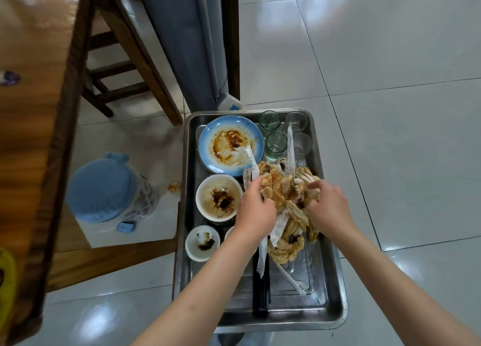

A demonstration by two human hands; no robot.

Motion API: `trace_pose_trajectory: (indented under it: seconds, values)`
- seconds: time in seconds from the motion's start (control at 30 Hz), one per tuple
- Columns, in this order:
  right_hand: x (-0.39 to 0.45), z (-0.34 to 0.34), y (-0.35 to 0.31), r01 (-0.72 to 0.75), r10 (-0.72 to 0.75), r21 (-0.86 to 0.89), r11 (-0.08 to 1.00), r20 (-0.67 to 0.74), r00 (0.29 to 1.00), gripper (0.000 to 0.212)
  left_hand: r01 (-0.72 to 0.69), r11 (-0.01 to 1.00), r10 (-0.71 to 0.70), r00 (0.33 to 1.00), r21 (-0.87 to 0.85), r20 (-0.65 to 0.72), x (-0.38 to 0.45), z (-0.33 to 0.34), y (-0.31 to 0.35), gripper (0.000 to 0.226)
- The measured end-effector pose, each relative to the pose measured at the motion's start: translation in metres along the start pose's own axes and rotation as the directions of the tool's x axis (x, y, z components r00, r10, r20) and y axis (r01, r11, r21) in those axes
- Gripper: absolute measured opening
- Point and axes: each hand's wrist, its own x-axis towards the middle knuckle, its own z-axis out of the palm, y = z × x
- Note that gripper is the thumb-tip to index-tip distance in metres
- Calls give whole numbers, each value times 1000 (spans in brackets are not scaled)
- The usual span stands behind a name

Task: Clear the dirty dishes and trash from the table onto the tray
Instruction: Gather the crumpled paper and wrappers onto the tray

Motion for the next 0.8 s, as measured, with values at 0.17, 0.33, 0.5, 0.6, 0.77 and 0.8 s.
trace_pose_trajectory:
  seconds: [0.17,0.33,0.5,0.6,0.77,0.8]
  values:
    - [-18,-18,-24,55,-55,23,998,14,998,37,5,997,-5,1000,-79,6,-26,-18,12,56]
    - [-46,-49,-55,160,-160,58,985,-5,987,36,2,979,2,1000,-203,20,-61,-47,34,50]
    - [-96,-80,-89,283,-284,52,958,-2,959,37,-129,968,118,991,-214,-65,-118,-107,46,45]
    - [-127,-91,-121,347,-348,45,937,15,937,38,-181,966,152,976,-185,-158,-148,-154,48,45]
    - [-174,-88,-181,442,-444,37,896,61,894,36,-202,967,154,948,-153,-277,-190,-237,39,44]
    - [-183,-85,-193,456,-458,34,889,70,886,36,-197,967,143,945,-163,-294,-197,-253,35,43]
